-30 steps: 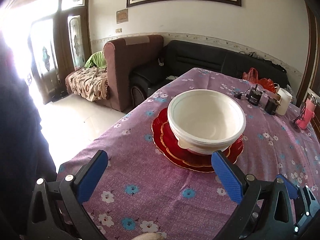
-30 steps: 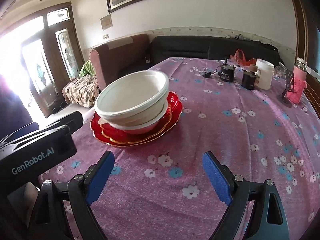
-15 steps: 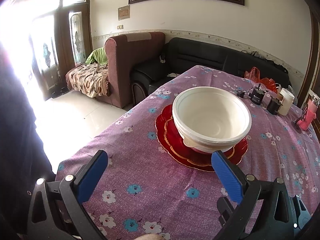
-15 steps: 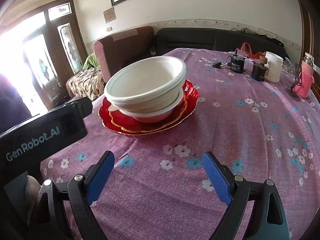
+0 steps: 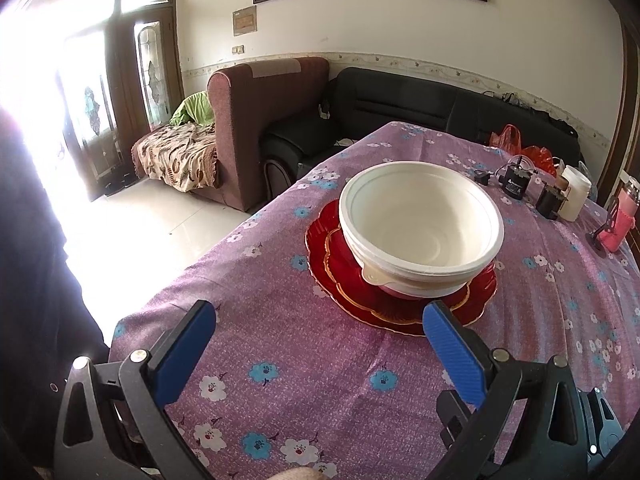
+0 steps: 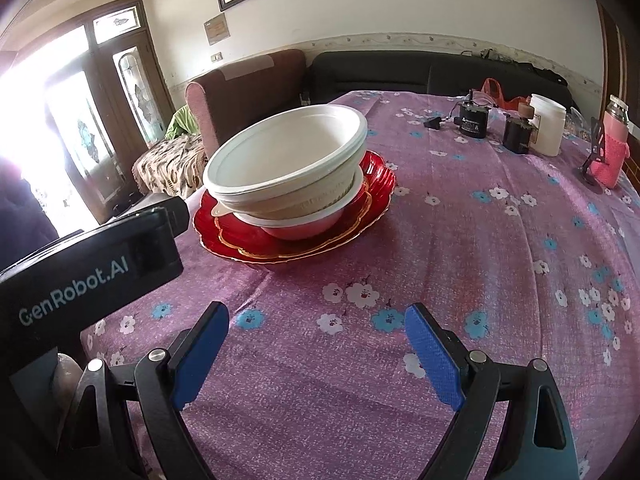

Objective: Organize plates and bowls

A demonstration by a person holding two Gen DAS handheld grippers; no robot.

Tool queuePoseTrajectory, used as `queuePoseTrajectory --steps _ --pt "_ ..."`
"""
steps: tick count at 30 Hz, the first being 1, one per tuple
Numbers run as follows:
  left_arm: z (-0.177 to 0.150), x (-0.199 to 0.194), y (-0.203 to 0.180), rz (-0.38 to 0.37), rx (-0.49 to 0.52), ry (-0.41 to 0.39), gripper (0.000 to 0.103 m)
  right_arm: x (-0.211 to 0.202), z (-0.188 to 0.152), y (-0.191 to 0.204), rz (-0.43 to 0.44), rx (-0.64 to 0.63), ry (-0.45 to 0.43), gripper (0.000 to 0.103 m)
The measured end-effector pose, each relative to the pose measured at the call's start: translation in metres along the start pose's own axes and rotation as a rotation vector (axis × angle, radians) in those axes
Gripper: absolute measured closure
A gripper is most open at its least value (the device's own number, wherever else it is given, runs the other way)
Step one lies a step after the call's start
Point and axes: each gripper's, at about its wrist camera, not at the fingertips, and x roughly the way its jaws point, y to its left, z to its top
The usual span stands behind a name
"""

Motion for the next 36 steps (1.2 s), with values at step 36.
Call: queuePoseTrajectory --steps 36 --pt "0.012 0.000 0.052 0.025 -0.111 0.011 0.000 0.068 0.149 -0.056 -0.166 0.104 0.056 0.010"
